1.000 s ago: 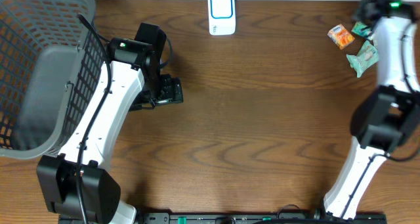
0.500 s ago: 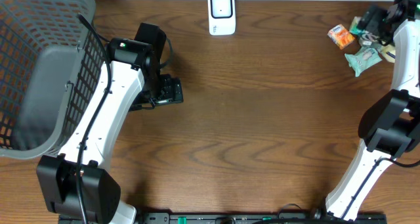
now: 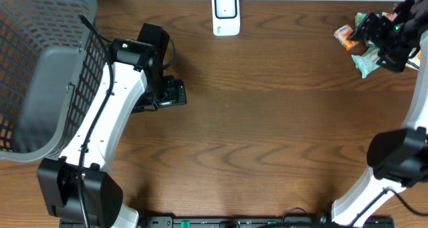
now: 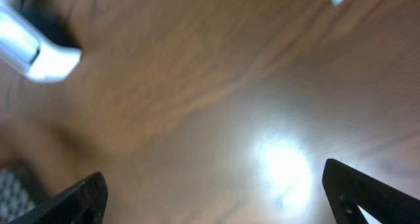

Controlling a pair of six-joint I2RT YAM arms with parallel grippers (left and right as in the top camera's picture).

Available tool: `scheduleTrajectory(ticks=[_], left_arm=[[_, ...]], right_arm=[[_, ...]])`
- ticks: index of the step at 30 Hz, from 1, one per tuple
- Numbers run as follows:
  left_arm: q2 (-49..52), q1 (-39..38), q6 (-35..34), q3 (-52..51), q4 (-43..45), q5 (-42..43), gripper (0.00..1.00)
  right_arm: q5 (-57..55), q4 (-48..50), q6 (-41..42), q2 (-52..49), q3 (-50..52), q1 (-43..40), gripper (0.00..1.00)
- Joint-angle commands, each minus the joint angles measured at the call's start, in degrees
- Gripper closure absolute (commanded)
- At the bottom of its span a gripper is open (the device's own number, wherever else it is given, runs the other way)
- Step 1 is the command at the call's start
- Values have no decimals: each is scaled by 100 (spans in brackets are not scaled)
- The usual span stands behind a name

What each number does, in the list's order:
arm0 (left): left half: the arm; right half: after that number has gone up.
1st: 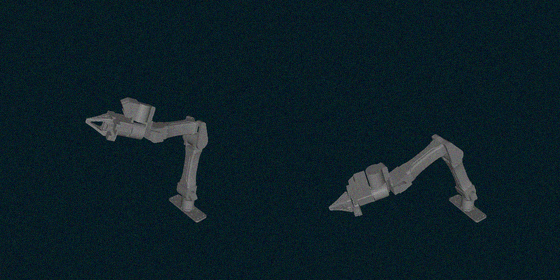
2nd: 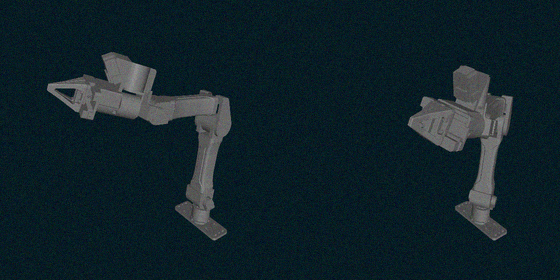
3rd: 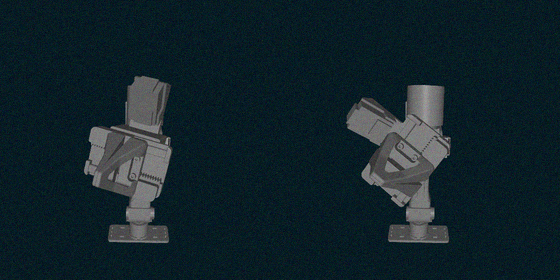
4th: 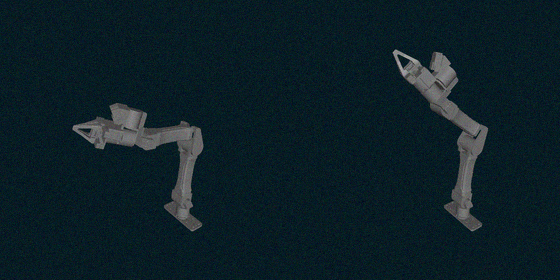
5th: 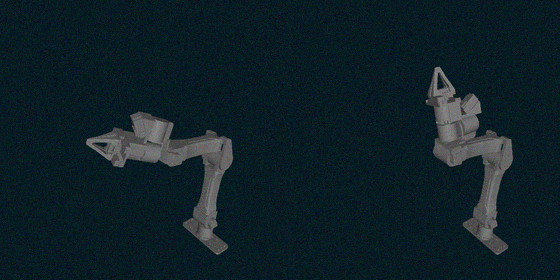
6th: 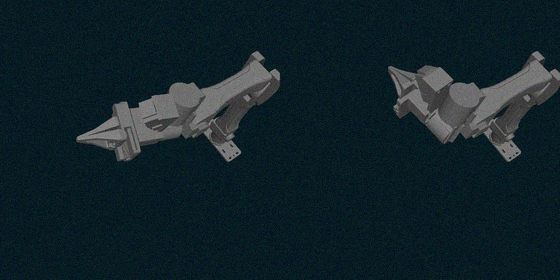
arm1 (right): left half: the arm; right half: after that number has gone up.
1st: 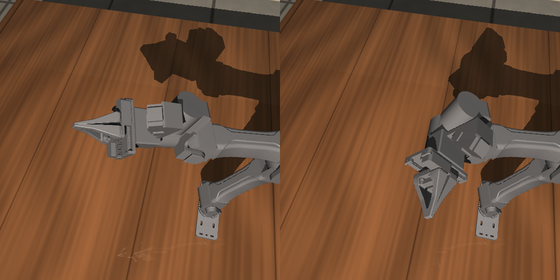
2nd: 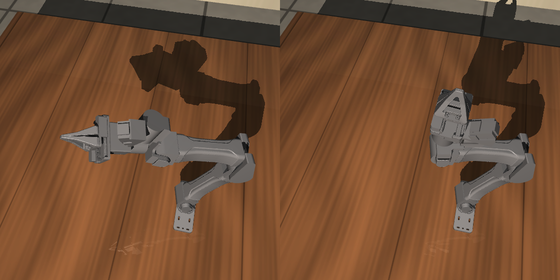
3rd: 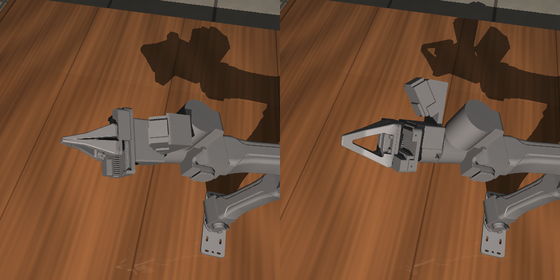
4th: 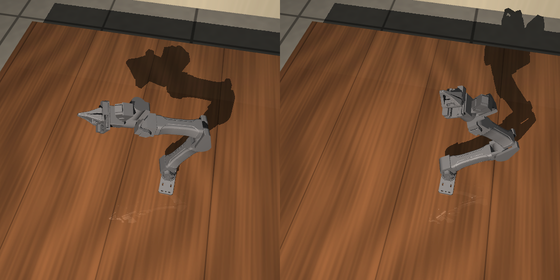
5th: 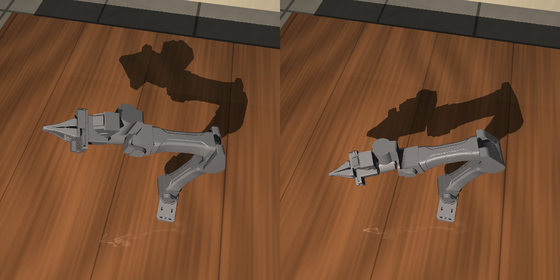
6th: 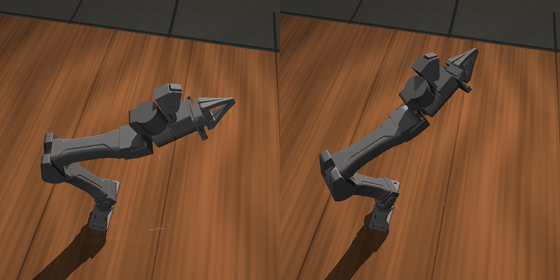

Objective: Scan the item barcode

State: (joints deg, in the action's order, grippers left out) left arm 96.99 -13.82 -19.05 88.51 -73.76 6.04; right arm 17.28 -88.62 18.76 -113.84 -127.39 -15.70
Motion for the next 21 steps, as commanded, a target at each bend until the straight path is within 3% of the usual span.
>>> scheduleTrajectory(ticks=[1, 10, 21], left_arm=[[22, 0, 37, 61, -35, -11, 2], [22, 0, 37, 61, -37, -9, 2], [22, 0, 37, 61, -37, -11, 2]], right_arm=[[302, -210, -330, 210, -20, 415, 2], [98, -221, -426, 994, -20, 1390, 1], [-1384, -610, -37, 2107, -17, 3145, 1]])
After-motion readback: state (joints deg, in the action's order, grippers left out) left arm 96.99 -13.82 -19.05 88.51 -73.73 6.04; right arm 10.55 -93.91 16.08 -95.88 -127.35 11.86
